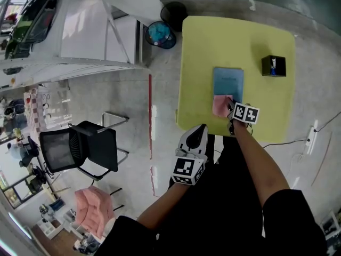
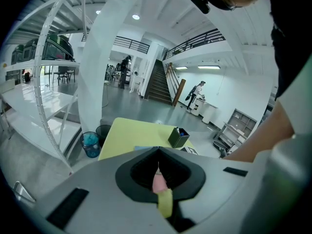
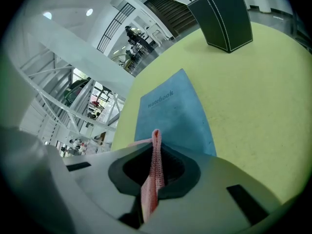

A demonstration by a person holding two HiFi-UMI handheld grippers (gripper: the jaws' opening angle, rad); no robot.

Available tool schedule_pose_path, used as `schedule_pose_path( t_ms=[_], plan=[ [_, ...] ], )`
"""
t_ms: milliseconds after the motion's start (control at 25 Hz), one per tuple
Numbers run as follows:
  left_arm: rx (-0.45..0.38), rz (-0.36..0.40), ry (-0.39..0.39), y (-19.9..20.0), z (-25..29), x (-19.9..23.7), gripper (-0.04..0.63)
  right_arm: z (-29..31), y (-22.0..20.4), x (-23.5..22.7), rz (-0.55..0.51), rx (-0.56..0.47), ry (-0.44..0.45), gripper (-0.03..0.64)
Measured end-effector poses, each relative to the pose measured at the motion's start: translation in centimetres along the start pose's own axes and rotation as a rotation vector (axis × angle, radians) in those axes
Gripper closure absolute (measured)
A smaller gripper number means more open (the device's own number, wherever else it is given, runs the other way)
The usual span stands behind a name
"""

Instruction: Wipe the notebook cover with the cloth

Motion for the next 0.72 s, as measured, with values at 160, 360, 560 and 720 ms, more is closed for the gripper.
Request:
schedule_pose_path(
  t_ms=[160,360,560,720],
  plan=[
    [-0.002,0.003,-0.008,-0.1,0.9,-1.3,0.580,0.1,0.5,-0.1,-0.027,0.009,0.005,0.580],
    [-0.005,0.002,0.002,-0.3,1.0,-2.4,0.580,-0.3,0.6,-0.8,-0.022,0.015,-0.001,0.580],
    [-0.010,-0.001,0.017,-0.1,1.5,-3.1,0.580,-0.7,1.2,-1.5,-0.042,0.030,0.007,0.580],
    [-0.008,0.006,0.018,-0.1,2.0,-4.0,0.580,-1.3,1.5,-2.4,-0.035,0.028,0.006,0.580]
  ],
)
Point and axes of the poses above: the fingertips, and each gripper's own axes: z forward along the fingers, x to its left, y out of its top, the point moved 6 cm from there along -z, backward along the fingers, and after that the axes turned 10 degrees about -x, right-handed, at the moved point
